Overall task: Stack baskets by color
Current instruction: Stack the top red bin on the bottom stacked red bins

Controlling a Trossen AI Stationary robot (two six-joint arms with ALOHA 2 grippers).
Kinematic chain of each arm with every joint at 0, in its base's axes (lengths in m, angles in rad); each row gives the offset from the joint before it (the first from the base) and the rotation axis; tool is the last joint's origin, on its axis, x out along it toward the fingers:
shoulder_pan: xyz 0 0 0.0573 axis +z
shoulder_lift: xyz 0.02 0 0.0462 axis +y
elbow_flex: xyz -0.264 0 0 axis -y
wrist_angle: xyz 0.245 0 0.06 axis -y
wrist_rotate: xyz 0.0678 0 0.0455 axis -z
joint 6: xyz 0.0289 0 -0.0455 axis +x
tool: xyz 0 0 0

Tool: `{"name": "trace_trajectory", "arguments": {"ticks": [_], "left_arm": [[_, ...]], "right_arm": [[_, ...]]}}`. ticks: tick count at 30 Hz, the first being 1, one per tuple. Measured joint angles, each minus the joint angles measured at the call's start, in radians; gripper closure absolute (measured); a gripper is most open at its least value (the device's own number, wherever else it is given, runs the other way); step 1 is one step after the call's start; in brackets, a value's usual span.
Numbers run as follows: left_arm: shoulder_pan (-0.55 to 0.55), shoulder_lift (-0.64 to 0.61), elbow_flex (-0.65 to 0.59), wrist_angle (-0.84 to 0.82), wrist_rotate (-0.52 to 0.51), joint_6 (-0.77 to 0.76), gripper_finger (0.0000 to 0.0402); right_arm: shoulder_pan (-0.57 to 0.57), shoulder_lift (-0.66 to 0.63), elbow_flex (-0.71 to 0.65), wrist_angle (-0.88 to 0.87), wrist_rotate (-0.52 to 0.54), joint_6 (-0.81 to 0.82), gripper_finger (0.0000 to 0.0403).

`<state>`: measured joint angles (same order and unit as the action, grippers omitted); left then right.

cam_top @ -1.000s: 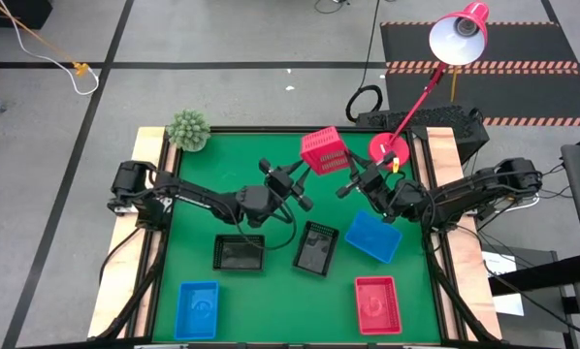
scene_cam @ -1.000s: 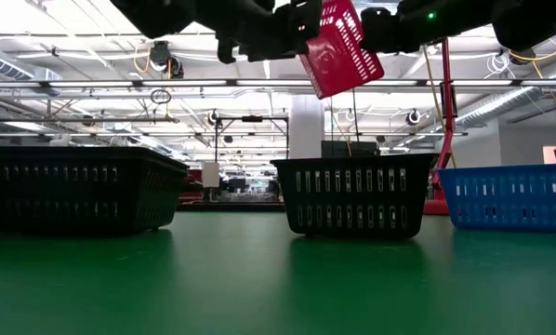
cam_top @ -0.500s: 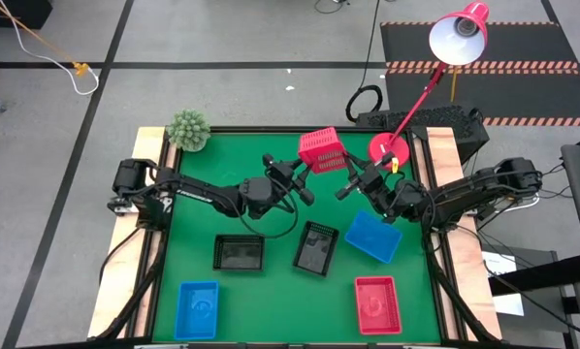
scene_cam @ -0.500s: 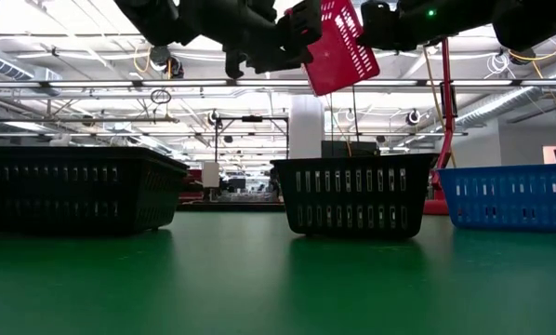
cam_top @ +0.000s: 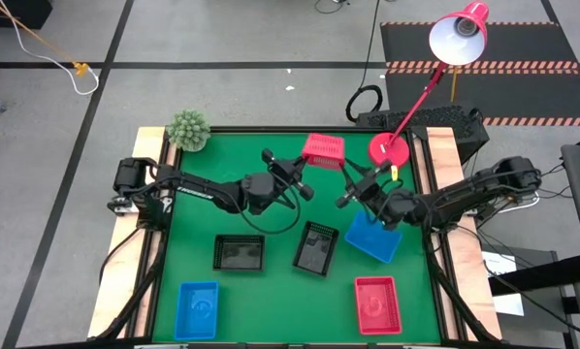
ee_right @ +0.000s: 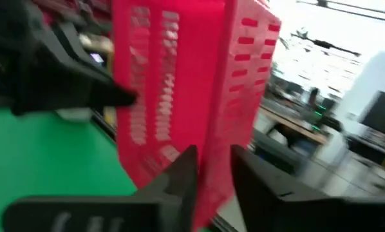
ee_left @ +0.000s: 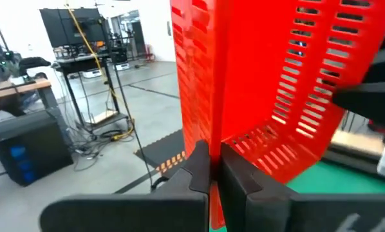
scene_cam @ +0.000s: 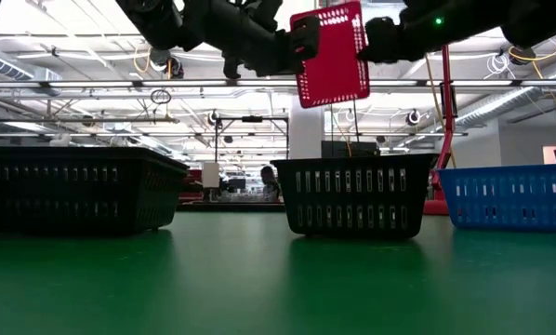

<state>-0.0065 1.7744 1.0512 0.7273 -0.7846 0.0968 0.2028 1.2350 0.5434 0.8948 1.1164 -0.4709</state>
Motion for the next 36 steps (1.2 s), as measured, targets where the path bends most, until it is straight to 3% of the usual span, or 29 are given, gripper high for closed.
{"name": "trace_trajectory", "arguments": {"ticks": [6, 11, 16, 24, 30, 36], "left_arm": [[0.023, 0.0, 0.0, -0.129, -0.011, -0.001, 0.0394], [0.037, 0.0, -0.001, -0.201, -0.009, -0.023, 0.0394], [0.037, 0.0, -0.001, -0.223, -0.013, -0.035, 0.0394], [0.036, 0.0, 0.0, -0.287, -0.028, -0.081, 0.0394], [0.028, 0.0, 0.0, -0.3, -0.029, -0.107, 0.0392], [-0.018, 0.0, 0.0, -0.307, -0.029, -0.083, 0.0394]], "right_arm": [[0.115, 0.0, 0.0, -0.082, 0.24, 0.014, 0.0218], [0.197, 0.0, 0.002, -0.062, 0.297, 0.036, 0.0176], [0.217, 0.013, 0.107, -0.062, 0.259, -0.084, 0.0171], [0.185, 0.14, 0.423, -0.41, 0.209, -0.361, 0.0187], [0.1, 0.208, 0.483, -0.543, 0.074, -0.323, 0.0213], [0.037, 0.217, 0.482, -0.738, -0.038, -0.133, 0.024]]}}
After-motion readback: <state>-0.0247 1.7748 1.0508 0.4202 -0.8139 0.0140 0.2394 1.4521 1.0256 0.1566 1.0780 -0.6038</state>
